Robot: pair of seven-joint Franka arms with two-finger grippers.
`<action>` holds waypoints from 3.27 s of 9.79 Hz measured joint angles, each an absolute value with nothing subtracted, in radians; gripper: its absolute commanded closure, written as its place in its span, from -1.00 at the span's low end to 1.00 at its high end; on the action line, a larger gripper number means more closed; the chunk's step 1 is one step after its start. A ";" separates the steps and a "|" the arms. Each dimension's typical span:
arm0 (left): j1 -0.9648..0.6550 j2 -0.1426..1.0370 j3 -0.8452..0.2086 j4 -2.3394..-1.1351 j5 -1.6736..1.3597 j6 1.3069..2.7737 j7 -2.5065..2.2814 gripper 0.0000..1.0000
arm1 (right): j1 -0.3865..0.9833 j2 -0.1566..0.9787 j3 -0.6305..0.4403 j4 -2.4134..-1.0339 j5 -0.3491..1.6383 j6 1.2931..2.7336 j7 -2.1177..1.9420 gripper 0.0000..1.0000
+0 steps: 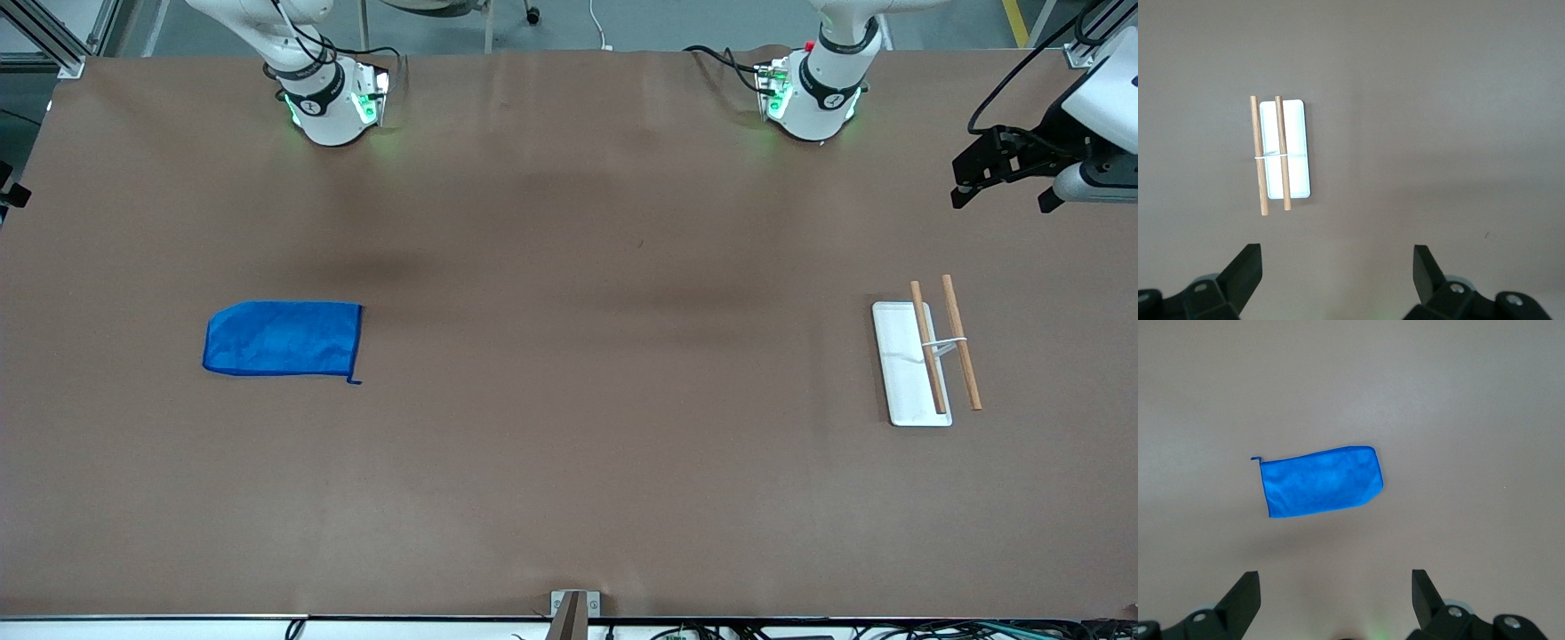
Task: Right arm passes towel to left arm to hang
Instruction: 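Reach the right gripper down to the blue towel's edge, then grasp the blue towel edge with the right gripper, then lift the towel with the right gripper while the left gripper approaches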
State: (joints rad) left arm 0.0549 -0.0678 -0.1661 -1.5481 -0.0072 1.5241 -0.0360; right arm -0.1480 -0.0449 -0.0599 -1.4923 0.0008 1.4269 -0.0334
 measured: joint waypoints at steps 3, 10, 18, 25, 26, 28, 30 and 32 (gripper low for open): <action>0.055 -0.058 -0.166 -1.546 -0.007 1.524 -0.023 -1.00 | -0.146 -0.031 -0.046 -1.662 0.001 1.606 -0.039 -1.00; 0.041 -0.046 -0.178 -1.517 0.005 1.523 -0.002 -1.00 | -0.125 0.174 0.006 -2.242 -0.100 2.403 -0.088 -0.97; 0.041 -0.031 -0.178 -1.516 0.006 1.523 0.002 -1.00 | -0.132 0.391 0.003 -2.293 -0.100 2.662 -0.098 0.18; 0.042 -0.026 -0.179 -1.516 -0.026 1.519 0.003 -1.00 | -0.135 0.390 0.009 -2.241 -0.095 2.520 -0.069 1.00; 0.040 -0.020 -0.180 -1.516 -0.071 1.518 0.003 -1.00 | -0.135 0.377 0.015 -2.173 -0.095 2.388 -0.069 1.00; 0.039 0.044 -0.180 -1.507 -0.231 1.530 0.002 -1.00 | -0.134 0.321 0.032 -2.050 -0.095 2.215 -0.069 1.00; 0.044 0.166 -0.177 -1.480 -0.465 1.595 0.001 -1.00 | -0.132 0.258 0.085 -2.014 -0.046 2.172 -0.064 1.00; 0.051 0.279 -0.176 -1.469 -0.743 1.642 0.005 -1.00 | -0.127 0.217 0.155 -1.970 0.151 2.094 -0.062 1.00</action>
